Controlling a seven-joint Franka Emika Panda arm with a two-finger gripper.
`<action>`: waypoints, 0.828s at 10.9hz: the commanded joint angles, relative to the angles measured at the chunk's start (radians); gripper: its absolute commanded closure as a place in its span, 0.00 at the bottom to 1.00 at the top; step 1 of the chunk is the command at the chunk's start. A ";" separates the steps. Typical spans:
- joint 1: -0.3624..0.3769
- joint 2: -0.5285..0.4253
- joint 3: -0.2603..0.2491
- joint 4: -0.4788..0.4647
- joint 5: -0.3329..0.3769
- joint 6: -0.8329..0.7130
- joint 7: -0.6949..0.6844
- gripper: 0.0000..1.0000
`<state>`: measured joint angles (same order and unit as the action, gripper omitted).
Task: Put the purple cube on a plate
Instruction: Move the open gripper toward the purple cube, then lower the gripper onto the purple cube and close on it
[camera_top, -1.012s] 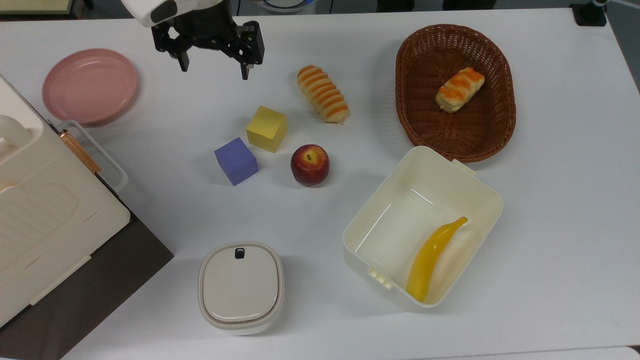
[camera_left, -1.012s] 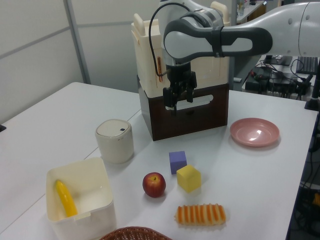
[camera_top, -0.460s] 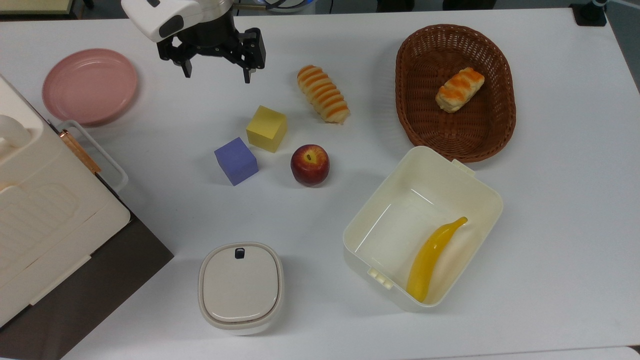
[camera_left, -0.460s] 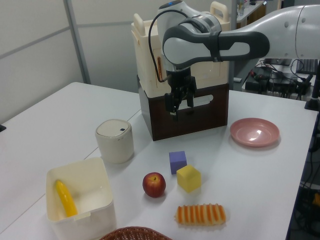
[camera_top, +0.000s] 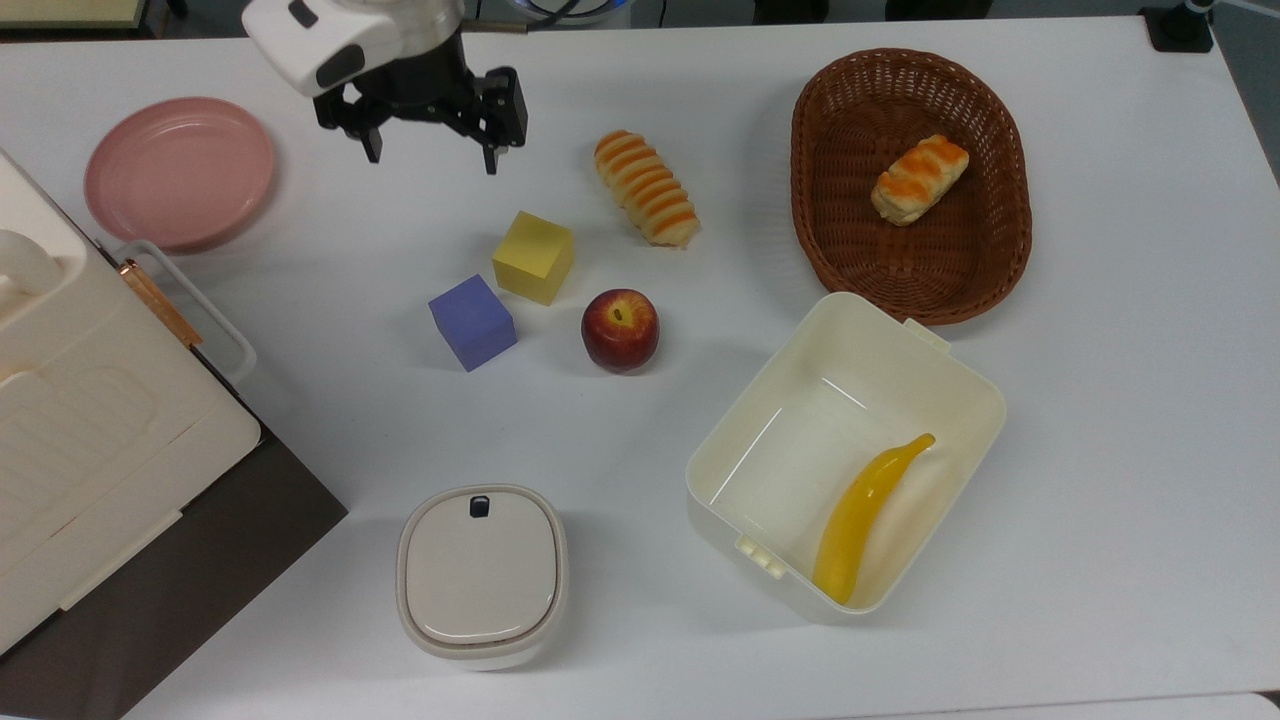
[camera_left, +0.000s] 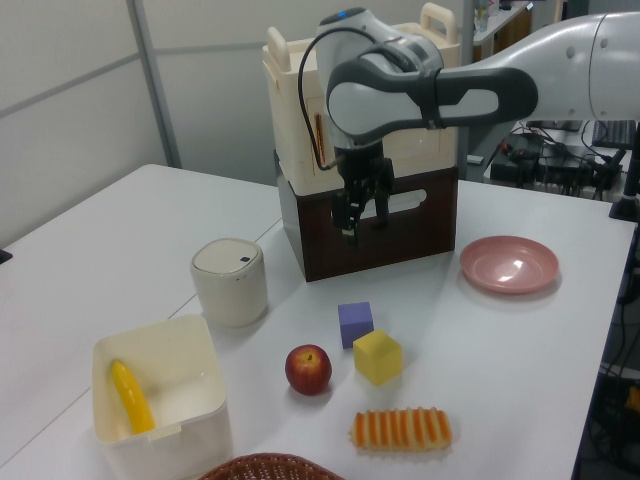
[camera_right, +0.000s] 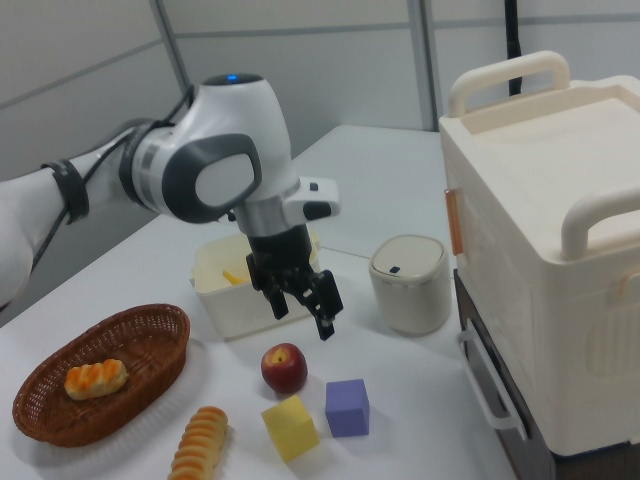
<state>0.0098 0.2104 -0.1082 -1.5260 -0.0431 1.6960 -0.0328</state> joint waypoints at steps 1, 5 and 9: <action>0.001 -0.049 -0.001 -0.116 -0.021 0.085 -0.022 0.00; 0.010 -0.056 0.001 -0.262 -0.046 0.229 -0.022 0.00; 0.006 0.017 0.001 -0.275 -0.052 0.297 -0.189 0.00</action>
<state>0.0125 0.2149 -0.1044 -1.7761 -0.0812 1.9613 -0.0674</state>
